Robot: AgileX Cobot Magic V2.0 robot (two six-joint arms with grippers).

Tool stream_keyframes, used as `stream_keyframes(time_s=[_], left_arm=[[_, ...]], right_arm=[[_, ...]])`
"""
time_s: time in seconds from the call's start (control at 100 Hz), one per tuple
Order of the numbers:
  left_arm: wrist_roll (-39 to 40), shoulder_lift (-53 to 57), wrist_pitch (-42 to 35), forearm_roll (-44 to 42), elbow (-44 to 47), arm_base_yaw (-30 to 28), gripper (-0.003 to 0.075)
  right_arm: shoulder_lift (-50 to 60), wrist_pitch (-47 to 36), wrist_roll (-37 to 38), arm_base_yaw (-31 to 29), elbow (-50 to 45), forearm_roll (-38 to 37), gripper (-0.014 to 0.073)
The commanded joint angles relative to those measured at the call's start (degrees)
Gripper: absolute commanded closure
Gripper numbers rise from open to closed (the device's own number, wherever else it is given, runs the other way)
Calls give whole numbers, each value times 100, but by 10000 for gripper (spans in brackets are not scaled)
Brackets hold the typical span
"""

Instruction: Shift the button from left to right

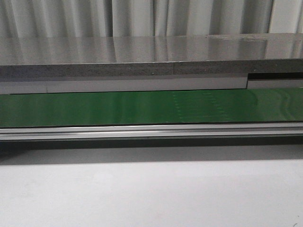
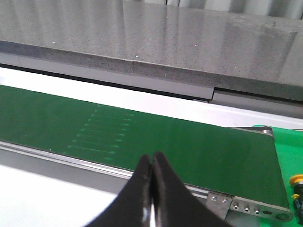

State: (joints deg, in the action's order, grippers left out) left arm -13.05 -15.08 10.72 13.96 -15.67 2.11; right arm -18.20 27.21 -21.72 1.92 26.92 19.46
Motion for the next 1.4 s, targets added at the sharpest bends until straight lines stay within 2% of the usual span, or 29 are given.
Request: stream_keyframes(time_s=[0.0, 0.74, 0.83, 0.98, 1.1, 1.39], left_arm=[[2, -57, -445, 71, -156, 53, 740], [2, -57, -445, 71, -156, 53, 740], [2, -57, -445, 71, -156, 53, 740], [2, -57, -445, 71, -156, 53, 740], [2, -57, -445, 71, -156, 53, 740], [2, -57, -445, 71, -156, 53, 740]], right_arm=[[-32, -408, -11, 16, 135, 90, 662], [-32, -623, 34, 16, 130, 62, 662], [-32, -800, 422, 16, 130, -289, 662], [-21, -1022, 1787, 21, -41, -1461, 662], [85, -1265, 2587, 48, -404, -2171, 662], [968, -1641, 2783, 67, -1375, -2354, 662]])
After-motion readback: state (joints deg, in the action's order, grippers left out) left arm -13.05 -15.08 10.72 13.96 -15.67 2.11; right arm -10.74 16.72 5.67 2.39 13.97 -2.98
